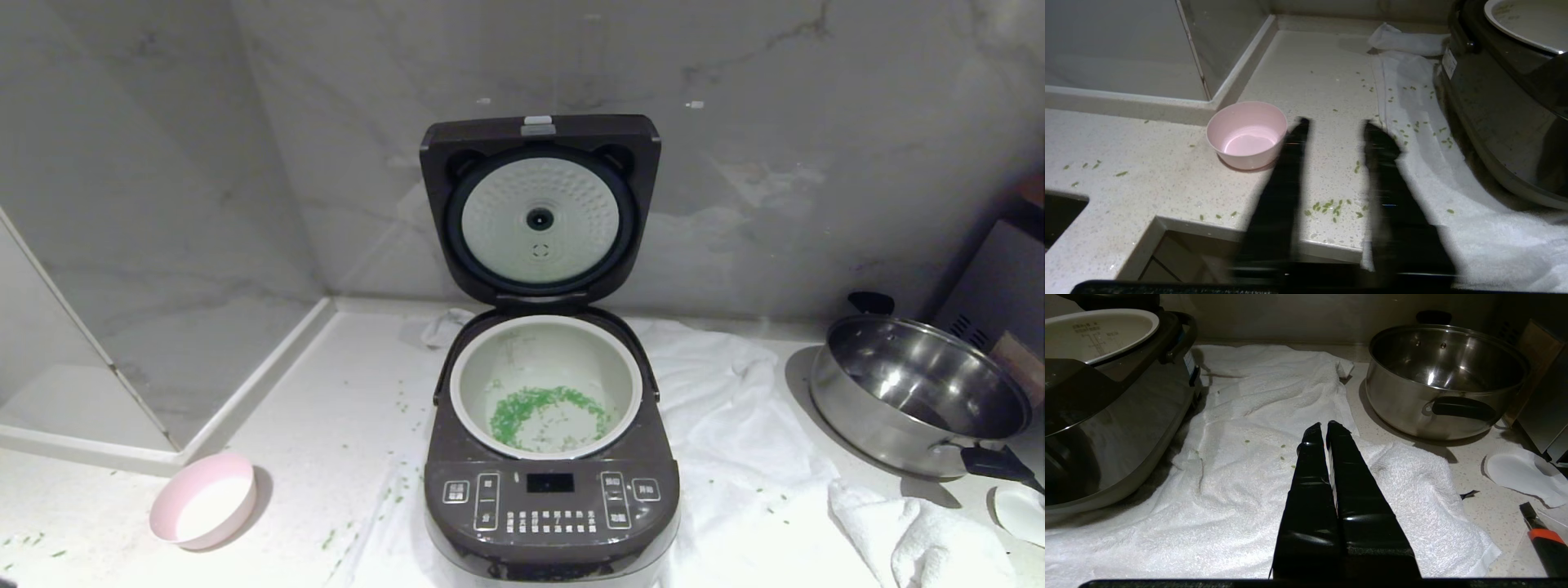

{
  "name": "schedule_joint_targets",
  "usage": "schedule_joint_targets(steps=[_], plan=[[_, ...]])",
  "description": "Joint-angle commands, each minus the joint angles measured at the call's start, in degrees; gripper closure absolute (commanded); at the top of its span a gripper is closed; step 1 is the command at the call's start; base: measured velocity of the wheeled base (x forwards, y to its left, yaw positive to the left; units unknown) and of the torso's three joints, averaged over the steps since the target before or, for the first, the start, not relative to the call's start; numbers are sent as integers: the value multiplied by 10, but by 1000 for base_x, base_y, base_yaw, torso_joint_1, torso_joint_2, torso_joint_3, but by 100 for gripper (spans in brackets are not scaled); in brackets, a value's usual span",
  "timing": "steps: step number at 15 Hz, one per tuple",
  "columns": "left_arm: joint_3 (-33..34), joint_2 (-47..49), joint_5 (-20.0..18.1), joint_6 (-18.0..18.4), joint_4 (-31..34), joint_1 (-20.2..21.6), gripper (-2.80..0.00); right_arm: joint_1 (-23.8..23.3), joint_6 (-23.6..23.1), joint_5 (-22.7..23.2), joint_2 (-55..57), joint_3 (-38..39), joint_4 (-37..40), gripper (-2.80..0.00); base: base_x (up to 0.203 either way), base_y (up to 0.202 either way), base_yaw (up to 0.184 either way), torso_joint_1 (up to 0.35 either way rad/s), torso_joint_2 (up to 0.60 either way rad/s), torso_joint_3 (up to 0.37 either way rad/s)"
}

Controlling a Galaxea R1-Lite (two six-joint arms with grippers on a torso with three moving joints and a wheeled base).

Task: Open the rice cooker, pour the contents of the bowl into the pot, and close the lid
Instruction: Close the rice cooker

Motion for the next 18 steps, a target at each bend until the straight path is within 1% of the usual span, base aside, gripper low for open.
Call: schedule_joint_targets(steps=[1, 2, 4, 5, 7, 10, 12, 13, 16, 18], plan=[[3, -1, -1, 1, -3, 0, 0, 0, 0, 0, 0, 1, 0, 0, 0, 0, 0, 0, 0, 0], [4, -1, 1, -4, -7, 0, 0, 0, 0, 0, 0, 1, 0, 0, 0, 0, 0, 0, 0, 0], [4, -1, 1, -2, -7, 0, 0, 0, -5, 1, 0, 1, 0, 0, 0, 0, 0, 0, 0, 0], [4, -1, 0, 1, -7, 0, 0, 0, -21, 7, 0, 2, 2, 0, 0, 0, 0, 0, 0, 0], [4, -1, 0, 1, -7, -1, 0, 0, -32, 11, 0, 2, 4, 0, 0, 0, 0, 0, 0, 0], [4, -1, 0, 1, -7, -1, 0, 0, -34, 7, 0, -7, 1, 0, 0, 0, 0, 0, 0, 0], [3, -1, -1, 2, -3, 0, 0, 0, -37, 17, 24, -69, 8, 0, 0, 0, 0, 0, 0, 0], [3, -1, -1, 2, -3, 0, 0, 0, -35, 30, 62, -108, 11, 0, 0, 0, 0, 0, 0, 0], [3, -1, 0, 2, -3, 0, 0, 0, -7, 72, 219, -262, 13, 0, 0, 0, 0, 0, 0, 0], [3, -1, 0, 2, -2, 0, 0, 0, 21, 100, 342, -384, 14, 0, 0, 0, 0, 0, 0, 0]])
